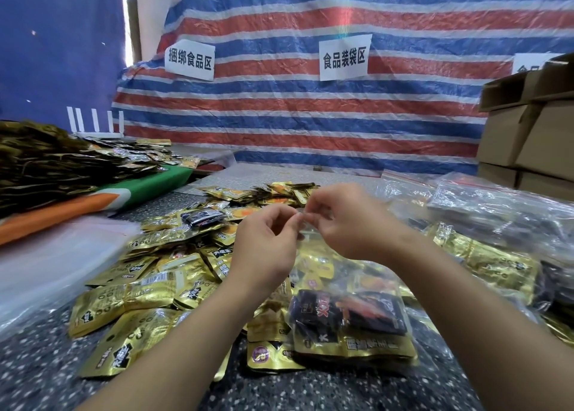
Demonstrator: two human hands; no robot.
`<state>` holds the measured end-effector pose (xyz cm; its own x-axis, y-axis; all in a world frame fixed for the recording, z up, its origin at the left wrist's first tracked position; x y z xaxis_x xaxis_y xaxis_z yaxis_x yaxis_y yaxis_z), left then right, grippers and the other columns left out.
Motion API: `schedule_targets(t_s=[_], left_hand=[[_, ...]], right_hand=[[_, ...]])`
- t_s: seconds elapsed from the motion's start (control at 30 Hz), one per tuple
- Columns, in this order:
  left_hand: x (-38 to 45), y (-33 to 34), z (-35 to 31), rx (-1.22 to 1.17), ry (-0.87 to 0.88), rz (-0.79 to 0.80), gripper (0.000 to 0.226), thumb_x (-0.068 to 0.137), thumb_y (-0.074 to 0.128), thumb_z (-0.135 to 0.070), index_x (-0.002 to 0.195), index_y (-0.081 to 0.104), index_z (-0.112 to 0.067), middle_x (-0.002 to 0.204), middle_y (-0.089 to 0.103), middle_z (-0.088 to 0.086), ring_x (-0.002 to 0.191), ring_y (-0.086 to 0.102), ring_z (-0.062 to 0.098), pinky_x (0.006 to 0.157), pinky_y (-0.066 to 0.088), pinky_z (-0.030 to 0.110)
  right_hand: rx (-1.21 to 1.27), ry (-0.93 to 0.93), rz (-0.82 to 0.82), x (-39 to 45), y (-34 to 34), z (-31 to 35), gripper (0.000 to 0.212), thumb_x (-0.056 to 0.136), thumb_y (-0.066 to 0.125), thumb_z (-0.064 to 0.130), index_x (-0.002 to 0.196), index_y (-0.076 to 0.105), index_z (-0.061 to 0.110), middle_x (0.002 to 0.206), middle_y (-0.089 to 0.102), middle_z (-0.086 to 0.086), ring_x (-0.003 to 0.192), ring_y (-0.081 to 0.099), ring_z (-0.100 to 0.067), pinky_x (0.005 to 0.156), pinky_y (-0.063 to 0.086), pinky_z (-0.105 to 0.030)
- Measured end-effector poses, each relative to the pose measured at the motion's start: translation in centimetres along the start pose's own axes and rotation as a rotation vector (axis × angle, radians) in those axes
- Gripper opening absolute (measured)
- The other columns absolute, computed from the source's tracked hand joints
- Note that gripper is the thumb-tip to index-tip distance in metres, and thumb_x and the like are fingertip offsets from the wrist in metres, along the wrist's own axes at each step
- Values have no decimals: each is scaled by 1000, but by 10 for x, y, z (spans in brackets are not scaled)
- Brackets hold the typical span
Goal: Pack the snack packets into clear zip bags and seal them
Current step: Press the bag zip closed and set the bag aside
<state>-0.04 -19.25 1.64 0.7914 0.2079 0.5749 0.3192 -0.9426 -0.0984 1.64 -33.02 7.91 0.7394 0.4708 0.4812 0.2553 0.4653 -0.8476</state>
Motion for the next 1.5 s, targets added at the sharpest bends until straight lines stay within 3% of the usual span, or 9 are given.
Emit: schedule_targets(t_s=[0.3, 0.47, 0.63, 0.9, 1.0, 1.13, 1.27, 1.5], left_hand=[[0, 2, -1, 16, -32, 63, 19, 99, 57, -24, 86, 69, -17, 75, 70, 5, 72, 66, 26, 68, 55, 49], [-3, 1, 0, 70, 64, 25, 20, 99, 57, -22, 84, 71, -19, 72, 68, 4, 68, 61, 30, 60, 49, 53], [-4, 1, -1, 71, 104, -25, 21, 98, 57, -22, 82, 71, -20, 68, 66, 5, 57, 57, 24, 53, 44, 49], [-3, -2, -2, 83, 122, -107, 25, 97, 60, -19, 73, 67, -20, 70, 63, 1, 61, 54, 21, 53, 41, 37], [-2, -3, -3, 102, 118, -106, 24, 96, 61, -20, 74, 68, -18, 67, 63, 1, 62, 55, 21, 57, 44, 43], [-3, -4, -2, 88, 113, -102, 22, 96, 61, -22, 76, 69, -19, 68, 65, 3, 65, 57, 24, 60, 48, 50], [-4, -4, -3, 82, 124, -86, 21, 96, 61, -22, 77, 70, -18, 68, 65, 5, 64, 58, 26, 57, 50, 52], [-7, -3, -8, 53, 133, -66, 22, 96, 61, -19, 76, 70, -22, 72, 65, 3, 62, 55, 26, 53, 44, 45]], right_hand=[[10, 12, 2, 0, 4, -3, 16, 94, 63, 23, 80, 59, 29, 79, 61, 10, 79, 59, -14, 72, 52, -35], [12, 28, 29, 0, 1, -3, 27, 96, 63, 26, 73, 51, 34, 73, 54, 14, 68, 50, -4, 56, 37, -25], [-7, 38, 17, -1, 0, -2, 24, 96, 62, 29, 74, 54, 30, 73, 56, 10, 65, 51, -9, 52, 36, -27], [25, 66, 31, 0, -12, -14, 27, 94, 65, 32, 69, 55, 28, 68, 57, 7, 63, 53, -14, 57, 43, -33], [31, 102, 55, -4, -17, -25, 24, 94, 65, 29, 71, 58, 29, 73, 61, 6, 71, 59, -18, 62, 48, -36], [15, 131, 50, -12, -24, -35, 24, 95, 64, 29, 72, 57, 30, 75, 60, 10, 69, 55, -7, 55, 40, -25], [14, 175, 40, -25, -34, -51, 19, 95, 65, 29, 76, 60, 29, 80, 65, 5, 78, 62, -17, 71, 52, -37], [35, 197, -40, -43, -44, -73, 20, 93, 67, 25, 75, 62, 24, 75, 64, 3, 71, 59, -15, 65, 49, -34]])
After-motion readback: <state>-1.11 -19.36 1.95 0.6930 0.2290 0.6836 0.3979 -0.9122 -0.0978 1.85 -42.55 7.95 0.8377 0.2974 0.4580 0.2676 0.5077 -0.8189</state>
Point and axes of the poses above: each hand's wrist, its own x-axis towards the middle knuckle, its own y-axis out of the palm, z = x × y, the point moved 1 cm from there along x, towards the middle knuckle
